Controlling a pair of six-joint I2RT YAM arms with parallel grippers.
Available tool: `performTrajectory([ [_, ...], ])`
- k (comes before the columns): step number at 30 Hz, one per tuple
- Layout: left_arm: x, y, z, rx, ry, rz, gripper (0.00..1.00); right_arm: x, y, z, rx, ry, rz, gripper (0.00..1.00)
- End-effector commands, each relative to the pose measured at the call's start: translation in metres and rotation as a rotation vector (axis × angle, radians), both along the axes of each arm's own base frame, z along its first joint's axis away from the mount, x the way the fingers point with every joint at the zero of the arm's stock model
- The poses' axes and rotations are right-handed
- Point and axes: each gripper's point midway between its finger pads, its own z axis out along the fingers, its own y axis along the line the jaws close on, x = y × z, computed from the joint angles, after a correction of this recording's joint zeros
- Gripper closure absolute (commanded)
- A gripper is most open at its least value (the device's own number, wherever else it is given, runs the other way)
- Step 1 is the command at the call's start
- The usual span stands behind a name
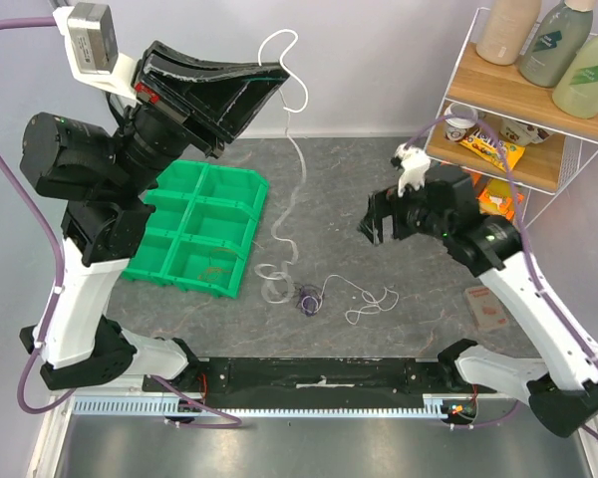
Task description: Untangle the cables
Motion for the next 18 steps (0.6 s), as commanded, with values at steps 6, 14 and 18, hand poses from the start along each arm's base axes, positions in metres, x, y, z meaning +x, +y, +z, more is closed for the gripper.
performTrajectory([
  [6, -0.002, -0.014, -0.025, 0.020, 0.074, -0.097, 0.98, -0.048, 0.062, 0.265, 0.529, -0.603, 0.447, 0.02],
  [14, 0.009, -0.031, -0.052, 0.077, 0.155, -0.132, 0.98, -0.061, 0.080, 0.337, 0.674, -0.628, 0.575, 0.04],
  [18, 0.009, -0.034, -0.056, 0.085, 0.170, -0.148, 0.98, -0.063, 0.092, 0.340, 0.743, -0.566, 0.636, 0.12],
])
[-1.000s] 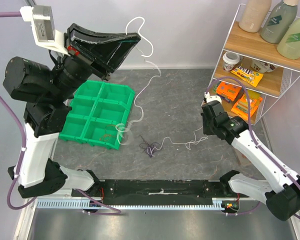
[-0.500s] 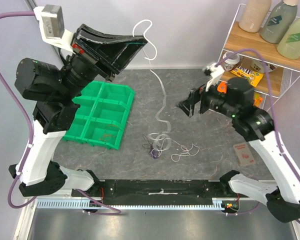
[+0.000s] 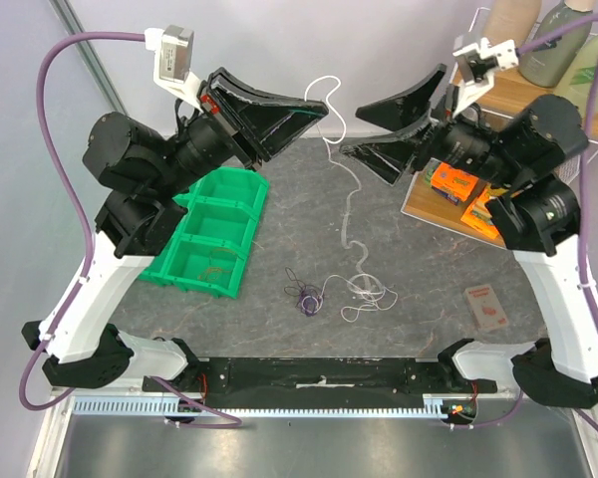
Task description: Untangle the cables
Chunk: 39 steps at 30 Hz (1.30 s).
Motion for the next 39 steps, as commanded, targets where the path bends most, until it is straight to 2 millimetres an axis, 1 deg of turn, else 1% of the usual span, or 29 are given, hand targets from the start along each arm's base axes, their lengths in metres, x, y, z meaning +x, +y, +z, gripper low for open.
performTrajectory([
  [1, -0.011, 0.003, 0.006, -0.024, 0.009, -0.050, 0.98, -0.013, 0.018, 0.005, 0.041, 0.062, 0.178, 0.15],
  [2, -0.013, 0.003, 0.006, -0.023, 0.008, -0.054, 0.98, -0.016, 0.020, 0.005, 0.050, 0.066, 0.206, 0.18],
  [6, -0.011, 0.001, -0.001, -0.014, 0.024, -0.057, 0.98, -0.016, 0.024, 0.005, 0.077, 0.079, 0.243, 0.25],
  [9, -0.009, 0.000, -0.004, -0.008, 0.032, -0.055, 0.98, -0.025, 0.028, 0.013, 0.114, 0.073, 0.307, 0.28],
  [12, -0.009, 0.000, -0.004, -0.010, 0.028, -0.053, 0.98, -0.031, 0.033, 0.013, 0.139, 0.096, 0.369, 0.31],
  [15, -0.007, 0.000, -0.003, -0.015, 0.030, -0.050, 0.98, -0.032, 0.035, 0.012, 0.151, 0.112, 0.384, 0.30],
  [17, -0.007, -0.003, -0.003, -0.014, 0.034, -0.056, 0.98, -0.034, 0.041, 0.007, 0.148, 0.127, 0.401, 0.30],
  [19, -0.005, -0.006, -0.005, -0.008, 0.038, -0.062, 0.98, -0.038, 0.044, 0.006, 0.152, 0.128, 0.420, 0.31],
  [21, -0.005, -0.006, -0.004, -0.010, 0.036, -0.061, 0.98, -0.038, 0.047, 0.002, 0.150, 0.142, 0.423, 0.37],
  [26, -0.003, -0.002, 0.000, 0.002, -0.002, -0.021, 0.98, -0.039, 0.053, -0.016, 0.135, 0.178, 0.435, 0.57],
  [30, 0.003, 0.008, 0.008, 0.023, -0.044, 0.069, 0.98, -0.036, 0.053, -0.044, 0.098, 0.214, 0.408, 0.70],
  [32, 0.005, 0.013, 0.011, 0.024, -0.062, 0.105, 0.98, -0.036, 0.052, -0.063, 0.067, 0.249, 0.389, 0.80],
  [35, 0.007, 0.016, 0.016, 0.029, -0.079, 0.128, 0.98, -0.041, 0.048, -0.078, 0.050, 0.266, 0.381, 0.88],
  [38, 0.009, 0.017, 0.020, 0.022, -0.081, 0.139, 0.98, -0.040, 0.048, -0.094, 0.032, 0.292, 0.373, 0.99],
  [39, 0.008, 0.018, 0.023, 0.015, -0.087, 0.141, 0.98, -0.040, 0.049, -0.099, 0.027, 0.298, 0.373, 1.00],
])
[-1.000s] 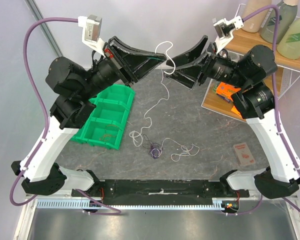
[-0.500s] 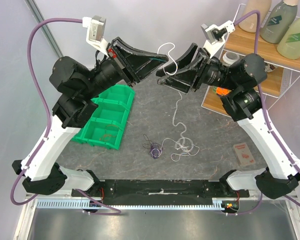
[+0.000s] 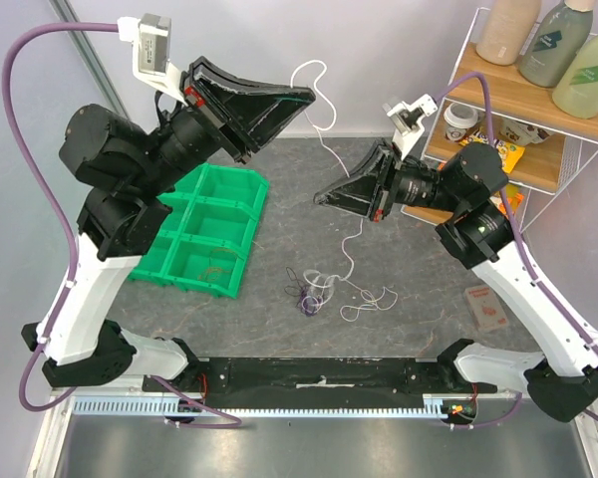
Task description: Untangle the cables
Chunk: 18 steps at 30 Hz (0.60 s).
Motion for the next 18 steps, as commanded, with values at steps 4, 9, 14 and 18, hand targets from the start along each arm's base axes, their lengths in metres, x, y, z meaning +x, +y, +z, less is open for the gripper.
performTrajectory([
  [4, 0.008, 0.019, 0.024, -0.029, -0.090, 0.127, 0.98, -0.008, 0.002, -0.030, -0.034, -0.005, 0.007, 1.00],
  [9, 0.013, 0.039, 0.035, -0.057, -0.111, 0.228, 0.98, -0.012, 0.009, -0.053, -0.062, 0.033, 0.031, 1.00],
  [14, 0.017, 0.054, 0.041, -0.075, -0.119, 0.304, 0.98, -0.012, 0.016, -0.072, -0.093, 0.057, 0.045, 1.00],
  [18, 0.020, 0.068, 0.048, -0.087, -0.142, 0.378, 0.98, -0.010, 0.019, -0.095, -0.147, 0.070, 0.033, 1.00],
])
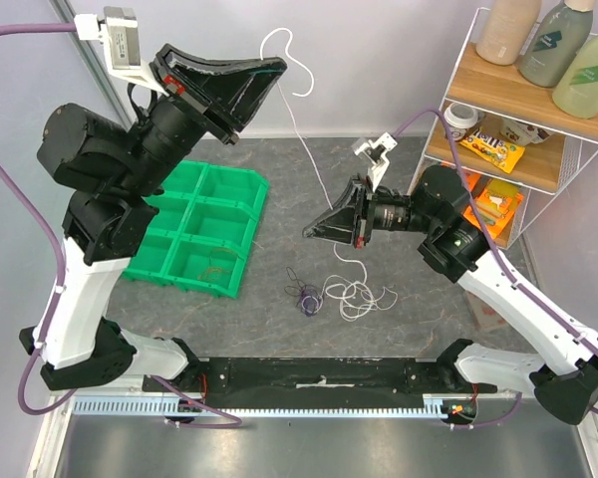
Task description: Untangle the cables
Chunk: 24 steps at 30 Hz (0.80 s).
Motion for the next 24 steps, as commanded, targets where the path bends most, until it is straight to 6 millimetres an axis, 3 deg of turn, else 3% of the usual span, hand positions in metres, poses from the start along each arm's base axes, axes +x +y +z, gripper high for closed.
performTrajectory([
  [1, -0.006, 0.041, 0.032, -0.060, -0.104, 0.154, 0.98, 0.002, 0.003, -0.024, -0.055, -0.017, -0.014, 1.00],
  [8, -0.005, 0.061, 0.051, -0.064, -0.200, 0.276, 0.98, 0.005, 0.009, -0.071, -0.145, 0.001, -0.014, 1.00],
  [24, 0.002, 0.113, 0.075, -0.053, -0.311, 0.584, 0.98, 0.000, -0.008, -0.229, -0.478, 0.142, -0.078, 1.00],
])
